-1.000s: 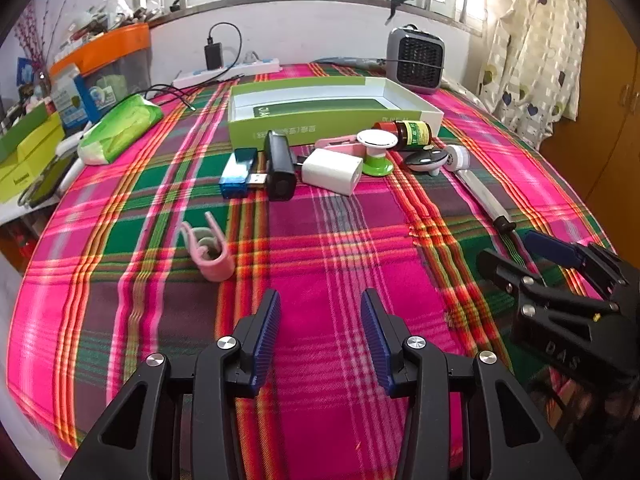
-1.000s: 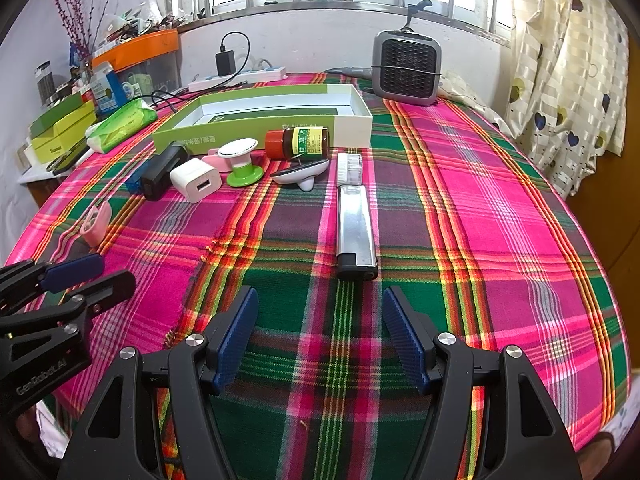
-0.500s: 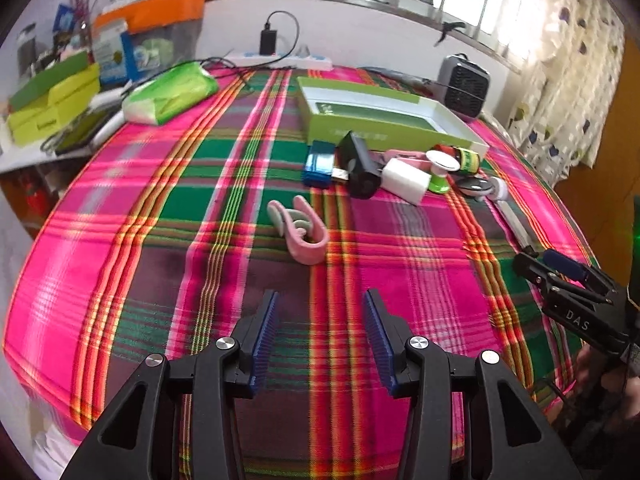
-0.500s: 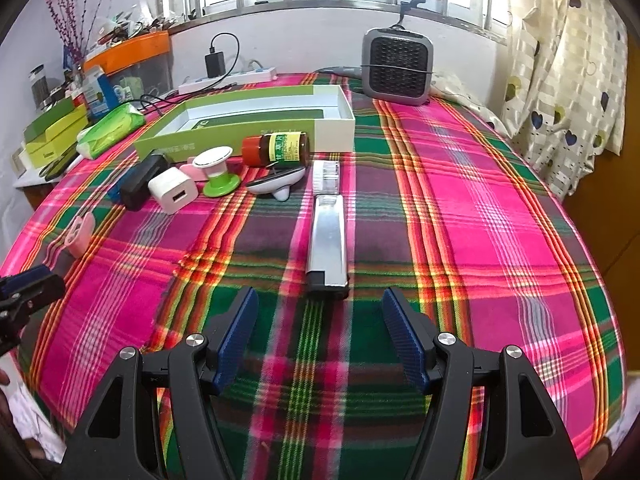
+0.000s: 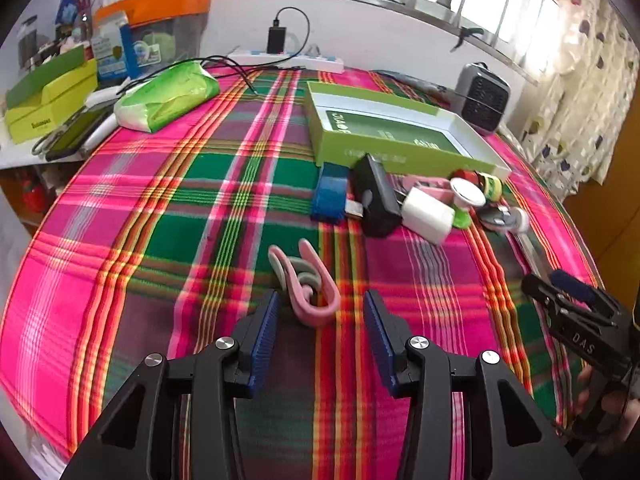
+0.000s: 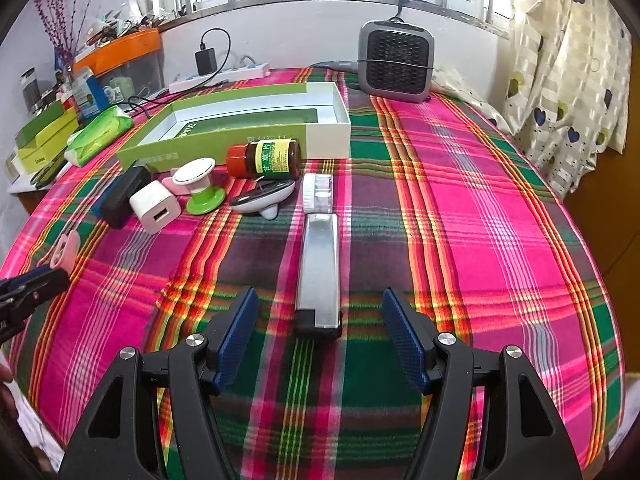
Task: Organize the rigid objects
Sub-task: 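Grasp the pink plastic clip with the left gripper while the right gripper grasps the silver lighter, then carry the pink clip and silver lighter into the green box and release both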
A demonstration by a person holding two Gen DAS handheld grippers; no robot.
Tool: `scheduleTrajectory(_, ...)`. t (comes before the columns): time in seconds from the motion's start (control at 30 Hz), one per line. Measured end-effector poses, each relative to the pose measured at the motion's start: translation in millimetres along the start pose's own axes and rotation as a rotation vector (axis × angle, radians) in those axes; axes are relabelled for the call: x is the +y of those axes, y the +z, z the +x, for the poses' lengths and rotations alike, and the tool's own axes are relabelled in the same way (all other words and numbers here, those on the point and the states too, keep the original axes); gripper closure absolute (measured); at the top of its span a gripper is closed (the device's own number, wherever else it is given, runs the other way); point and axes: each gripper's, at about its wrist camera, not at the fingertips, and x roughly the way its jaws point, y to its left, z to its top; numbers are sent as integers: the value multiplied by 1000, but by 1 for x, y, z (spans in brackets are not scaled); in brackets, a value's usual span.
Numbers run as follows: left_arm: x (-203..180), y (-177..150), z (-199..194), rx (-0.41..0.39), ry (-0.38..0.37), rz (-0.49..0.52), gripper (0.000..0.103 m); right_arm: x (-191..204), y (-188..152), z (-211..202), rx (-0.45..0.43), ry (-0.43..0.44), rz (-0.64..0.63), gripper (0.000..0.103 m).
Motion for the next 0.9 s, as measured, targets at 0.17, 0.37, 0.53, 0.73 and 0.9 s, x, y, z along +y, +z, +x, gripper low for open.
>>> scheduleTrajectory(0.17, 2, 5, 5, -7, 11, 30, 60, -2, 6, 6, 6, -10, 4, 38)
scheduleTrajectory(0.37, 8, 6, 5, -16, -9, 13, 61, -9, 8, 7, 7, -18, 19, 39)
scheduleTrajectory(0.53, 10, 7, 7, -19, 3, 11, 68, -10, 9, 6, 2, -22, 15, 47)
scheduleTrajectory(0.73, 11, 9, 8, -14, 15, 15, 76, -16, 10, 6, -1, -26, 24, 62)
scheduleTrajectory(0.9, 13, 9, 8, -13, 12, 15, 78, -17, 11, 6, 1, -24, 26, 77)
